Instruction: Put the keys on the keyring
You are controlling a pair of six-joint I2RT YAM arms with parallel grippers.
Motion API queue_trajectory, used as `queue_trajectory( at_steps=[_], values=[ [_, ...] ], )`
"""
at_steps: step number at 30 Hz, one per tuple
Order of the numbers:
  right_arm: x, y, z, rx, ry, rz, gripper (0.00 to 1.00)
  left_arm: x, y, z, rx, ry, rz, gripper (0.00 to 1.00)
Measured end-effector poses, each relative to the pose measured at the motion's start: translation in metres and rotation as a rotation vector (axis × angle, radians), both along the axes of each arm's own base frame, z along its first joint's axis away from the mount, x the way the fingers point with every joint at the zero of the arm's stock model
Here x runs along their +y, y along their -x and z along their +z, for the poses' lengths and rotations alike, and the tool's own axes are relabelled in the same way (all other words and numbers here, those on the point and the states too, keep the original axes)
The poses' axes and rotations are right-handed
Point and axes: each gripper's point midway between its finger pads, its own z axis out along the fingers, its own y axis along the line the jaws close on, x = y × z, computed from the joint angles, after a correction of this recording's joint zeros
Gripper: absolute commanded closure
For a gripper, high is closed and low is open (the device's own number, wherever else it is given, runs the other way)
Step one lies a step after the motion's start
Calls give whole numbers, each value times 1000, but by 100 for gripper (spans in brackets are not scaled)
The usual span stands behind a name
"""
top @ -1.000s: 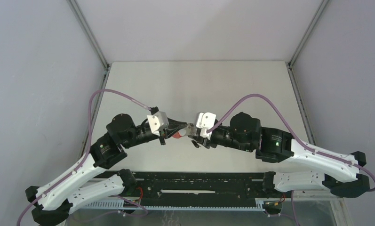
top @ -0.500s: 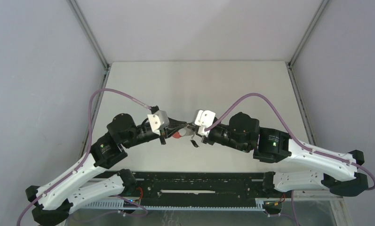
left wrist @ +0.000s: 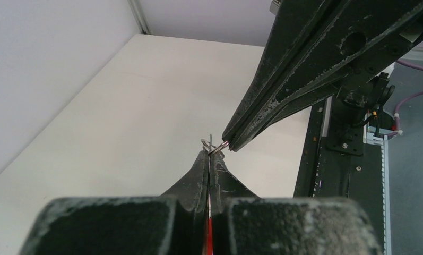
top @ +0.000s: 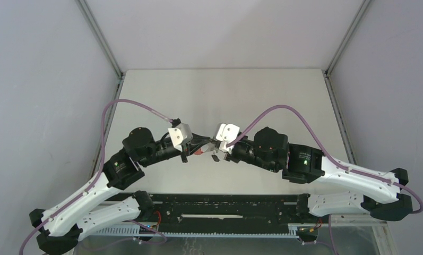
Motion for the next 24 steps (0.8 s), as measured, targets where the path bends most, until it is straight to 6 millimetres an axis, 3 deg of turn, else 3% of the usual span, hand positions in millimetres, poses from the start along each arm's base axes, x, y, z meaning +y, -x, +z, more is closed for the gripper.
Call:
queue_trajectory(
  at_steps=[3, 6, 8, 11, 14, 15, 17, 18, 21, 24],
  values=[
    [-1, -2, 0, 1, 0, -14, 68, 0, 0, 0, 1, 0, 0, 100],
    [0, -4, -3, 4, 5, -31, 67, 0, 1, 2, -1, 4, -5, 100],
    [0, -6, -4, 2, 12, -41, 77, 0, 1, 5, -4, 8, -5, 100],
    [-1, -7, -3, 0, 10, -49, 100, 0, 2, 5, -4, 7, -6, 100],
    [-2, -8, -1, -2, 4, -53, 100, 0, 3, 4, -1, 6, -12, 100],
    [-3, -7, 0, -2, 0, -53, 100, 0, 3, 5, -3, 8, -14, 94],
    [-4, -6, 2, -2, -7, -46, 100, -1, 4, 7, -7, 13, -20, 67],
    [-5, -4, 3, 1, -12, -40, 100, -1, 4, 8, -11, 16, -24, 58],
    [-8, 0, 9, 13, -36, -17, 100, -1, 7, 10, -19, 20, -36, 48],
    [-16, 4, 14, 45, -78, 18, 100, 0, 12, 12, -23, 28, -58, 46]
  ],
)
